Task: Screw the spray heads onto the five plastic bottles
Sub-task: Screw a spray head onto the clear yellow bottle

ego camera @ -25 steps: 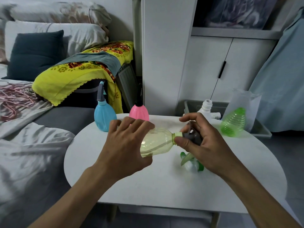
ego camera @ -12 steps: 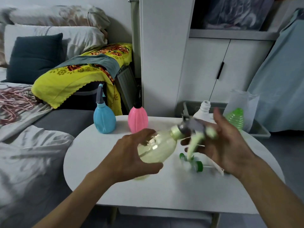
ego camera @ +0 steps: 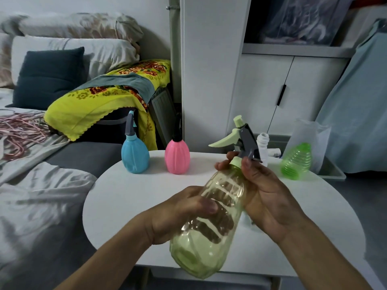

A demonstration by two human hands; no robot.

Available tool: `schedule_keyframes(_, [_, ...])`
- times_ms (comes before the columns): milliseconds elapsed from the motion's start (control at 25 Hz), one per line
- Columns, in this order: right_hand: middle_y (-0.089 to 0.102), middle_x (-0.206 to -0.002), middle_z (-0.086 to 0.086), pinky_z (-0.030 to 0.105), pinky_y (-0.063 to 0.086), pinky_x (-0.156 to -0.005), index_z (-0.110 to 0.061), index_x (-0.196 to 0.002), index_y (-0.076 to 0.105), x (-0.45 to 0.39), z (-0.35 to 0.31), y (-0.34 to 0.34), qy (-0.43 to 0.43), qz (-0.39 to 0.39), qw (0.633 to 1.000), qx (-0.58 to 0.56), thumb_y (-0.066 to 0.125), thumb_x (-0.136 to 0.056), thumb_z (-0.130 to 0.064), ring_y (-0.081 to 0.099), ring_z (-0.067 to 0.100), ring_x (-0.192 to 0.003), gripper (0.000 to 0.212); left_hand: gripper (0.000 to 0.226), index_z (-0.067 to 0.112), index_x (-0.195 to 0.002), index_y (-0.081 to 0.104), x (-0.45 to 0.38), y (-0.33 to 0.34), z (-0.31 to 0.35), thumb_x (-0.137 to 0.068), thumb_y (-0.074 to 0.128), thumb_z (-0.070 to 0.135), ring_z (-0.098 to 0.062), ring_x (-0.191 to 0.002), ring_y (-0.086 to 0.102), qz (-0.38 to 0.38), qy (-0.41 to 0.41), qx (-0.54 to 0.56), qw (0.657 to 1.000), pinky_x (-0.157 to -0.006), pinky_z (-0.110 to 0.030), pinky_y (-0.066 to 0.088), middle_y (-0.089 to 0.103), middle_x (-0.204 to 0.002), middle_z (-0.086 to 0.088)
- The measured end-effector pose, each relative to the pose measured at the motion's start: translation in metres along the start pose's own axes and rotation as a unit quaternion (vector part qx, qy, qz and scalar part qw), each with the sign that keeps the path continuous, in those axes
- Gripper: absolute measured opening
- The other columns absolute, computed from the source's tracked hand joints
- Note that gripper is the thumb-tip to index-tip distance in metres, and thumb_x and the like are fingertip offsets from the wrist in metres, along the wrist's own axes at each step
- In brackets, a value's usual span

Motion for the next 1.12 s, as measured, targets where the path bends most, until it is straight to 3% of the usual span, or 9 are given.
schedule_keyframes(120, [0.075,-0.092,0.014,0.039,0.057,-0.082,-0.012,-0.095,0.077,0.002,-0.008,-0.001,-0.03,0.051,0.997,0.055,0.085,-0.07,-0.03,0.07,0.025,-0.089,0.032,0.033,0.023,-0.104,0.07,0.001,0.006,0.012,-0.074,0.073,0.034,-0.02,-0.089,0.071,0.046,0.044,-0.094,0.994,-0.079,-0.032,0.059,0.075,-0.098,-0.003])
schedule_keyframes(240, [0.076,-0.085,0.011,0.037,0.057,-0.08,-0.011,-0.089,0.077,0.002,-0.008,-0.004,-0.076,0.107,0.982,0.135,0.081,-0.072,-0.028,0.07,0.024,-0.083,0.024,0.058,0.045,-0.11,0.059,0.002,0.01,0.013,-0.06,0.089,0.047,-0.005,-0.09,0.071,0.173,0.049,-0.252,0.951,-0.078,-0.024,0.06,0.073,-0.102,0.014])
schedule_keyframes(320, [0.071,-0.074,0.009,0.04,0.056,-0.082,-0.01,-0.079,0.073,0.002,-0.005,-0.003,-0.027,0.056,0.995,0.08,0.086,-0.067,-0.024,0.067,0.026,-0.08,0.023,0.057,0.039,-0.108,0.06,-0.002,0.02,0.011,-0.06,0.09,0.038,-0.004,-0.082,0.07,0.164,0.056,-0.277,0.945,-0.076,-0.026,0.06,0.073,-0.095,0.013])
schedule_keyframes(440, [0.062,-0.065,0.01,0.049,0.048,-0.098,-0.009,-0.063,0.063,0.01,-0.007,0.0,0.053,-0.059,0.996,0.031,0.086,-0.069,-0.031,0.065,0.028,-0.081,0.032,0.039,0.025,-0.102,0.066,-0.004,0.034,0.01,-0.068,0.083,0.014,-0.013,-0.086,0.066,-0.03,-0.015,-0.179,0.983,-0.077,-0.028,0.055,0.069,-0.093,0.003])
schedule_keyframes(520, [0.061,-0.062,0.01,0.053,0.042,-0.103,-0.012,-0.055,0.057,0.012,-0.005,0.004,0.057,-0.082,0.994,0.033,0.082,-0.075,-0.033,0.066,0.028,-0.083,0.038,0.038,0.022,-0.102,0.068,-0.001,0.031,0.01,-0.069,0.08,0.008,-0.014,-0.092,0.066,-0.076,-0.051,-0.154,0.984,-0.082,-0.028,0.054,0.07,-0.097,0.002])
schedule_keyframes(640, [0.05,-0.048,0.007,0.042,0.052,-0.089,-0.016,-0.045,0.047,0.009,-0.006,0.002,0.01,0.018,0.996,0.089,0.082,-0.067,-0.025,0.059,0.025,-0.068,0.042,0.033,0.014,-0.09,0.066,-0.007,0.027,0.006,-0.062,0.083,0.016,-0.012,-0.076,0.063,0.022,-0.019,-0.238,0.971,-0.074,-0.035,0.053,0.067,-0.08,0.005])
schedule_keyframes(760, [0.044,-0.045,0.008,0.026,0.054,-0.068,-0.015,-0.043,0.044,0.008,-0.012,0.0,-0.02,0.07,0.99,0.119,0.078,-0.065,-0.02,0.052,0.025,-0.064,0.041,0.041,0.012,-0.095,0.064,-0.009,0.031,0.005,-0.061,0.086,0.019,-0.021,-0.077,0.067,0.069,0.003,-0.259,0.963,-0.08,-0.045,0.058,0.069,-0.085,-0.008])
schedule_keyframes(960, [0.038,-0.051,0.011,0.027,0.051,-0.063,-0.013,-0.044,0.042,0.008,-0.013,0.002,-0.053,0.111,0.98,0.156,0.072,-0.07,-0.014,0.05,0.02,-0.053,0.04,0.045,0.011,-0.097,0.063,-0.008,0.032,0.006,-0.061,0.087,0.022,-0.017,-0.073,0.065,0.093,0.017,-0.296,0.95,-0.078,-0.049,0.057,0.069,-0.089,-0.012])
schedule_keyframes(1120, [0.038,-0.047,0.006,0.027,0.047,-0.057,-0.014,-0.044,0.041,0.009,-0.013,0.0,-0.056,0.135,0.978,0.149,0.072,-0.069,-0.013,0.048,0.016,-0.046,0.04,0.042,0.016,-0.094,0.063,-0.012,0.032,0.006,-0.06,0.087,0.025,-0.026,-0.078,0.067,0.118,0.027,-0.326,0.937,-0.075,-0.046,0.058,0.07,-0.087,-0.007])
Point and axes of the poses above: each hand's wrist, its own x-axis away from the middle knuckle, its own y-axis out of the palm, z = x × y, the point moved 5 cm from there along -x, towards the middle knuckle
